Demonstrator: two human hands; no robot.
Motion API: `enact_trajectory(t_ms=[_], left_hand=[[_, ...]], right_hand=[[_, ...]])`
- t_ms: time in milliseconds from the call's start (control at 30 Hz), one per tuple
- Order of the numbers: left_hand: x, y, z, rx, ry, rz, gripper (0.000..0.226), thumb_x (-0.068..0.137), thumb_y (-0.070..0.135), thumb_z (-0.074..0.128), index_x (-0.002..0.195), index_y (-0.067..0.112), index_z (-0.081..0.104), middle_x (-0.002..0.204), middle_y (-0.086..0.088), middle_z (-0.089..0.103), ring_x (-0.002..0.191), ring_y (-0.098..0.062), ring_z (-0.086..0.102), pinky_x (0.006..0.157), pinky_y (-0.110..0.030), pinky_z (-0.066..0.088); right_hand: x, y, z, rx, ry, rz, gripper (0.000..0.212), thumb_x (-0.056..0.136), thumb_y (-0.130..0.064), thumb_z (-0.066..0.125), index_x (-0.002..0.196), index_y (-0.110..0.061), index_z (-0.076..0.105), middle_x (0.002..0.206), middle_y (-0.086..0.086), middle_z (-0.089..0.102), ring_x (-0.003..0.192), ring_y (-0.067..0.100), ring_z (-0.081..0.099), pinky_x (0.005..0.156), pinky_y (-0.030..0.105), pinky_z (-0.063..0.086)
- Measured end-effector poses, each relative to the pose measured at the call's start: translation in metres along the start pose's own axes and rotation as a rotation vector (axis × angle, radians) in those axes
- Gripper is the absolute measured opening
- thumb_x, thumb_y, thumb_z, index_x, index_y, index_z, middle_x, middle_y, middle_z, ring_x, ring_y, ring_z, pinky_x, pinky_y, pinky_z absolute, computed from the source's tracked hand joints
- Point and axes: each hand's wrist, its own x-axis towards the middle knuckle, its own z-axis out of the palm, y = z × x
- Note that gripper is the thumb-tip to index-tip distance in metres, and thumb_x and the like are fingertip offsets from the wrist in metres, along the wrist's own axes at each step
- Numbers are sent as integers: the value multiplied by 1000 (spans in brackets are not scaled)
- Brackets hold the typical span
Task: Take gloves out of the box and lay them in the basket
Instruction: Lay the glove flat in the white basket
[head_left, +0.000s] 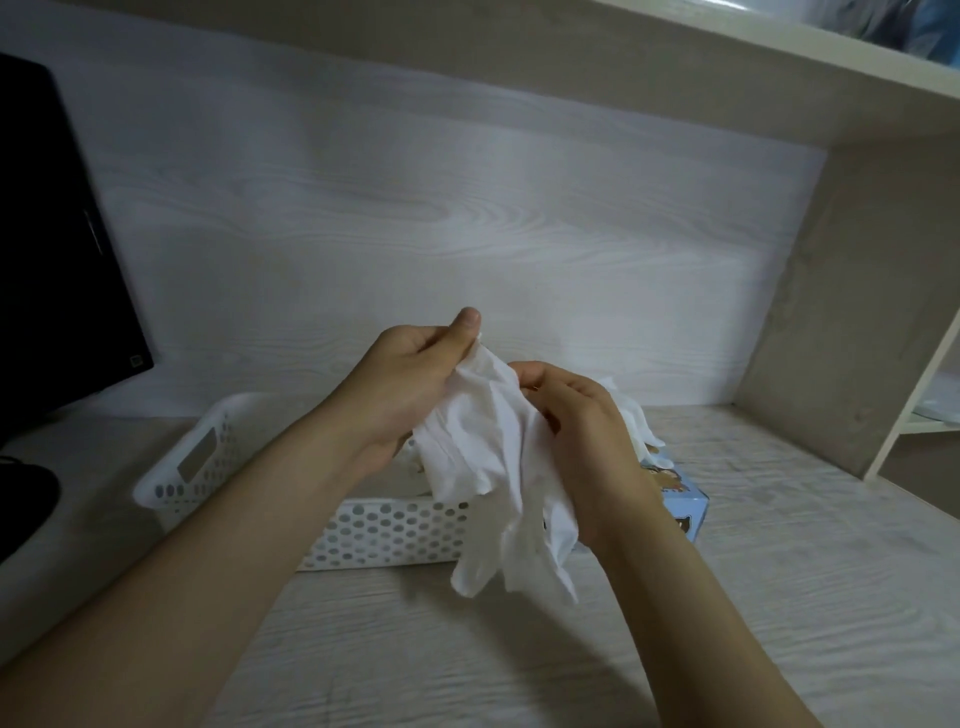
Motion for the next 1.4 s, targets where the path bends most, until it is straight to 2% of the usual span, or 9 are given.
enact_trajectory(t_ms=[100,300,433,633,800,1000,1167,1267,1400], left_hand=[[4,-6,-3,20,50,26,65,104,54,56,95,-9,61,86,-10,65,80,-24,64,80,-42,57],[5,-3,-3,294,240,233,49,109,45,49,69,20,38,57,15,35,54,-7,35,58,-30,32],[7,0,-8,363,264,298,40,107,43,53,79,15,52,64,12,43,57,-6,40,60,-29,35],[-1,13,-9,-127,15,10,36,109,37,53,82,14,55,74,-5,55,70,-19,58,69,-29,45],[3,5,-16,101,109,-84,39,110,42,48,85,14,58,79,-8,59,74,-22,59,69,-30,43],[15,-19,-37,657,393,142,38,109,40,49,89,9,54,80,-2,58,82,-27,55,70,-37,41],[21,-22,-47,617,486,171,36,110,39,45,91,10,51,82,0,56,88,-30,55,72,-37,37],[24,-20,-57,617,443,172,34,110,39,45,98,9,51,81,0,55,85,-26,56,69,-35,36],[18,-14,-77,571,126,224,22,108,37,53,118,23,40,63,2,41,51,-8,37,49,-21,34]], right_hand=[[0,2,-1,-61,-44,15,44,93,-34,64,113,5,68,110,34,68,102,45,69,88,46,53],[-2,6,0,-112,-138,16,20,95,-1,61,108,-3,76,104,18,78,95,37,74,83,43,59],[0,5,-5,-8,-229,93,26,82,-9,57,89,16,52,87,20,55,81,36,51,71,36,44],[0,2,-10,135,-340,151,56,78,-13,64,116,24,49,108,26,56,98,41,52,84,49,37],[-3,-1,-14,-176,-122,-20,13,94,-3,65,95,-1,78,87,23,74,76,31,68,69,36,53],[2,10,-14,-592,8,-218,21,97,-9,67,103,-21,83,82,2,80,78,29,77,70,54,64],[16,13,-2,-886,62,-372,23,96,-11,63,101,-22,82,82,-15,77,77,5,71,66,24,56],[28,11,9,-959,121,-379,18,97,-15,65,97,-21,81,77,-17,73,74,2,67,60,8,43],[47,12,22,-1036,73,-283,18,100,-18,63,103,-21,80,82,-7,74,77,4,65,65,13,51]])
